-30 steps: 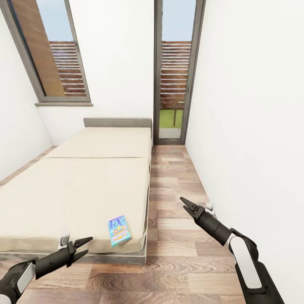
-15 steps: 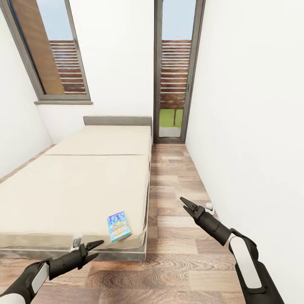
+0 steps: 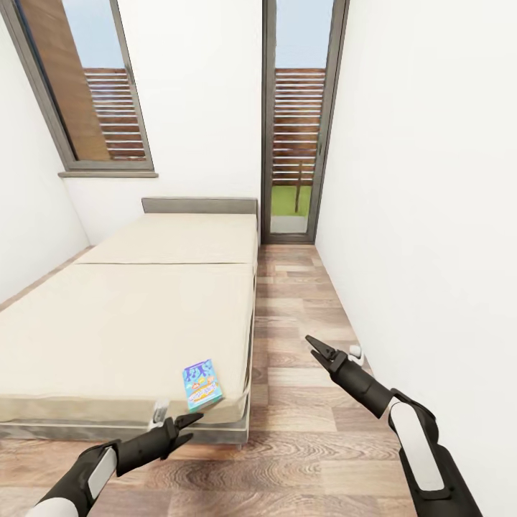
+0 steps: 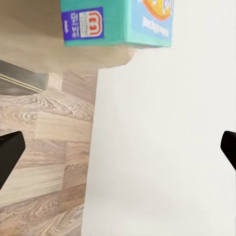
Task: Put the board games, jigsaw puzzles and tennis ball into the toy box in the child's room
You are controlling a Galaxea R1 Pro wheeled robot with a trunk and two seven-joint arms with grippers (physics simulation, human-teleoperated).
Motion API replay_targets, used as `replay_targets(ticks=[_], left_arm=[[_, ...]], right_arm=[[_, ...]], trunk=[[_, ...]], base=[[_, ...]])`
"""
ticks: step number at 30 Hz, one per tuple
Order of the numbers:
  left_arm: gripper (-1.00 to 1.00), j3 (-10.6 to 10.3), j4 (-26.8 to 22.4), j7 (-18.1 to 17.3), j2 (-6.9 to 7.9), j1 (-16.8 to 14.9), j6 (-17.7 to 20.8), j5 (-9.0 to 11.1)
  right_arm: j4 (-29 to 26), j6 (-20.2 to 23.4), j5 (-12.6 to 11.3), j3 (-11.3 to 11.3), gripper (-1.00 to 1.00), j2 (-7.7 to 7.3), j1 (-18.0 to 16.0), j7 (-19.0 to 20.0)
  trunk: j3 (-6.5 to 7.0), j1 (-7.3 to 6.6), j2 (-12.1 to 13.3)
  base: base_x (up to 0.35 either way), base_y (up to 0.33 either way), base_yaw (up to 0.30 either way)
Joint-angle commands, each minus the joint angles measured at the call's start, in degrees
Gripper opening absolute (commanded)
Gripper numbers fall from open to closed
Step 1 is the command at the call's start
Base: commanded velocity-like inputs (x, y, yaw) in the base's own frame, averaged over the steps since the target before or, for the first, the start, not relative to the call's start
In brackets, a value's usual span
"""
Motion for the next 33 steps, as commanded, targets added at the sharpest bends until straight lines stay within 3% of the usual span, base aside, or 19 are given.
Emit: replay_targets(ticks=[1, 15, 33], left_arm=[[1.00, 0.13, 0.02, 0.21, -0.27, -0.04, 0.05, 0.08], [1.00, 0.18, 0.02, 1.56, -2.88, -0.04, -1.72, -0.05], [1.00, 0.14, -0.06, 0.90, -3.18, -0.04, -1.86, 0.06]], right_arm=[[0.01, 0.40, -0.10, -0.11, 1.00, 0.10, -0.04, 0.11], [1.54, 0.33, -0.01, 0.22, 1.00, 0.51, -0.08, 0.07], [1.97, 0.28, 0.03, 0.31, 1.00, 0.67, -0.07, -0.61]], trunk=[[-0.05, -0.01, -0.02], [-0.05, -0.01, -0.02], [-0.05, -0.01, -0.02]], base=[[0.000, 0.000, 0.000], [0.000, 0.000, 0.000], [0.000, 0.000, 0.000]])
